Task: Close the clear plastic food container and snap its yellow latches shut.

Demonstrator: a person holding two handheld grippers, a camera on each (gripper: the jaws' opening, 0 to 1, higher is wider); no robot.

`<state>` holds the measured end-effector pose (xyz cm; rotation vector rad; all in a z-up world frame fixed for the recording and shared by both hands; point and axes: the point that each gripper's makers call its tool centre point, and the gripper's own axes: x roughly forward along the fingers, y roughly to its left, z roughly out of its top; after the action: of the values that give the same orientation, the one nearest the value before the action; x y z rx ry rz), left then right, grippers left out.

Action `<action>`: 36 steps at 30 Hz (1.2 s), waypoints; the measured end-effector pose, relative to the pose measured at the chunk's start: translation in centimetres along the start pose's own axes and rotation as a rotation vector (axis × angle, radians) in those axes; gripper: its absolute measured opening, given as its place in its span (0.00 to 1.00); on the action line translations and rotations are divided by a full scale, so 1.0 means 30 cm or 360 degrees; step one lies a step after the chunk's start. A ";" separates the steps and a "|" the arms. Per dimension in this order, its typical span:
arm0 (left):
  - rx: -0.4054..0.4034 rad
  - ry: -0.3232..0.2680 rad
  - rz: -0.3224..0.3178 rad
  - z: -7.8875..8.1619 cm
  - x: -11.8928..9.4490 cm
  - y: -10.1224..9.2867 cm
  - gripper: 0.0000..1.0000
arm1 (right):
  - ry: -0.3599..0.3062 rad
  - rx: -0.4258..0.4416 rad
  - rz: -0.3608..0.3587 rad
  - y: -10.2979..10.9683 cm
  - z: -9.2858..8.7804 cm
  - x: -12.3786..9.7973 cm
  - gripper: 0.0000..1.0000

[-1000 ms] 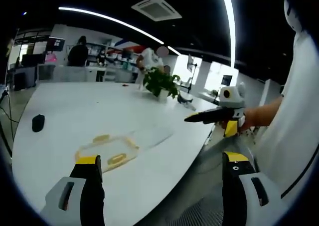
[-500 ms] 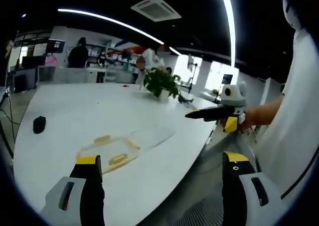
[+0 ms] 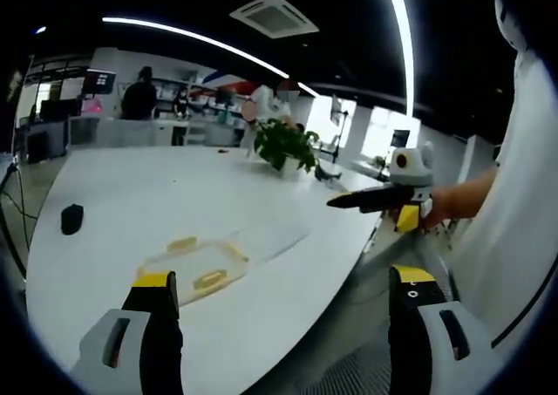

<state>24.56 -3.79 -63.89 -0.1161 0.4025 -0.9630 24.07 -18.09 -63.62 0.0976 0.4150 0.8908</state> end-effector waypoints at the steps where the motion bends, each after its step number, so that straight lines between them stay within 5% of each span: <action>1: 0.0000 0.0000 0.0000 0.000 -0.001 0.001 0.99 | 0.0000 0.0000 -0.0001 -0.001 0.000 0.000 0.99; 36: 0.0003 -0.0010 0.0027 0.002 -0.007 0.013 0.99 | -0.0010 0.0025 -0.0047 -0.020 0.003 -0.007 0.99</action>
<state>24.79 -3.41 -63.89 -0.1141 0.3964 -0.9459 24.42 -18.63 -63.63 0.1084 0.4169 0.8579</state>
